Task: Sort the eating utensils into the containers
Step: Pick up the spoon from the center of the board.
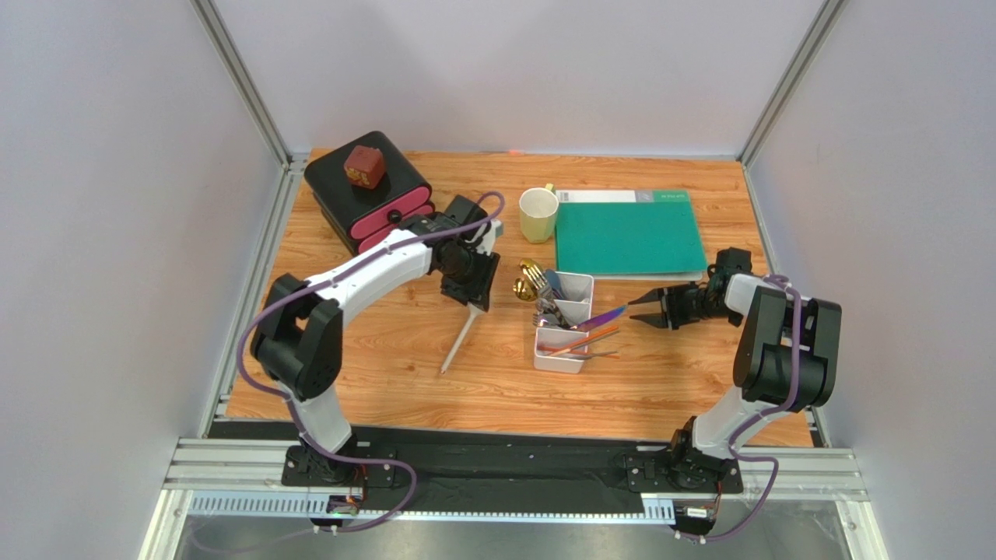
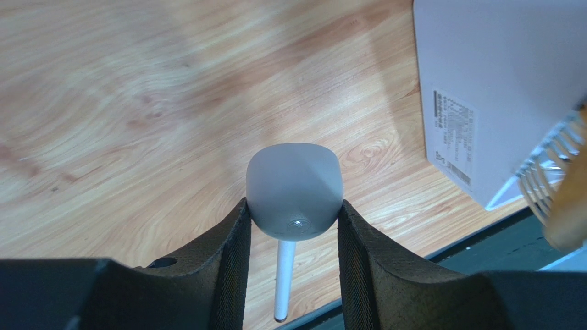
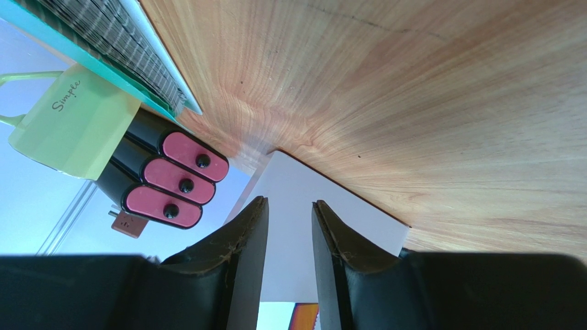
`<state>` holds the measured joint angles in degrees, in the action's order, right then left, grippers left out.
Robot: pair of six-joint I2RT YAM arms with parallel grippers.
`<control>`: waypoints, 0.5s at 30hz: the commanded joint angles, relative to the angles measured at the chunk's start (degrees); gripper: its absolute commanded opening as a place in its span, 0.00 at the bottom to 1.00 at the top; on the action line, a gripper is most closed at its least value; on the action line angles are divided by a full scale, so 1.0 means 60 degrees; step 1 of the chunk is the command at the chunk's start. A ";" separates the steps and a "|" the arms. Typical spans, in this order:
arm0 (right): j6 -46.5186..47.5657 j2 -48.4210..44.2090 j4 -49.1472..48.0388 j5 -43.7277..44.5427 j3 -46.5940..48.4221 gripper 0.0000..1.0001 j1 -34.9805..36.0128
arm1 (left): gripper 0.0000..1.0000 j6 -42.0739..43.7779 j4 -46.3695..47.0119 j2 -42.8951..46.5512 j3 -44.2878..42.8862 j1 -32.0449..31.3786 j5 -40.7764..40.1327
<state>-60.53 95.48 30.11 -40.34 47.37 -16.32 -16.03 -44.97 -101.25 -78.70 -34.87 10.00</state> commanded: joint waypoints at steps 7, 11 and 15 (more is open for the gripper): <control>0.0186 -0.0064 0.0153 -0.0103 0.0366 0.34 -0.0078 | 0.00 -0.1282 0.0668 0.2753 -0.0038 0.0480 -0.0246; 0.0245 -0.0181 0.0197 -0.0089 0.0322 0.35 -0.0049 | 0.00 -0.1839 0.1180 0.3602 -0.0126 0.0480 -0.0202; 0.0347 -0.0284 0.0197 -0.0147 0.0234 0.35 -0.0049 | 0.00 -0.2644 0.2483 0.4321 0.0034 0.0495 0.0192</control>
<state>-59.64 95.48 30.83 -40.36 47.83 -16.32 -26.13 -39.00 -79.59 -78.28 -31.88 8.97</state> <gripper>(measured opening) 0.348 0.491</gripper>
